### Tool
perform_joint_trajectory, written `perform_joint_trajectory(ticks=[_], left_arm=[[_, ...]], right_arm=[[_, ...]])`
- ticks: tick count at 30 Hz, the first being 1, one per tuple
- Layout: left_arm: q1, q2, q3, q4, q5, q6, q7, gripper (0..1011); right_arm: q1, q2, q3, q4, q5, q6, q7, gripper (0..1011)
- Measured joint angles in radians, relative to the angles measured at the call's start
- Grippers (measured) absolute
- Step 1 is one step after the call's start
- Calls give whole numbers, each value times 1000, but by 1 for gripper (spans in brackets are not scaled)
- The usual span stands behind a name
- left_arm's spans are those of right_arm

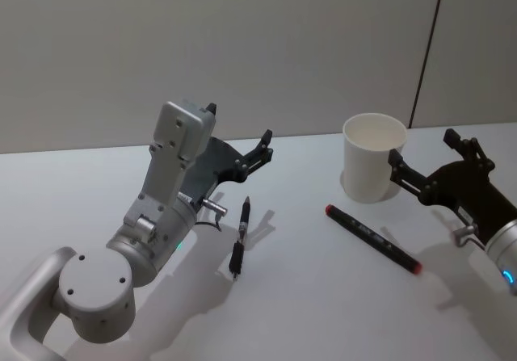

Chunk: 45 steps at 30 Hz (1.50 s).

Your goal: Place the pen into the pen holder.

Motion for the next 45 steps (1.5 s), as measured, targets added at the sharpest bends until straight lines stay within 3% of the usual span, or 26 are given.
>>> perform_joint_trajectory(ticks=[12,26,36,45], left_arm=[[0,0,0,0,0,0,0,1001],[0,0,0,0,0,0,0,1001],[0,0,0,0,0,0,0,1001],[0,0,0,0,0,0,0,1001]], right_arm=[[-39,50,21,-59,9,34,36,1001],[-105,108,46,-128,26,97,30,1001],[-116,122,50,-145,15,171,24,1001],[-88,110,38,-144,-13,269,46,1001]])
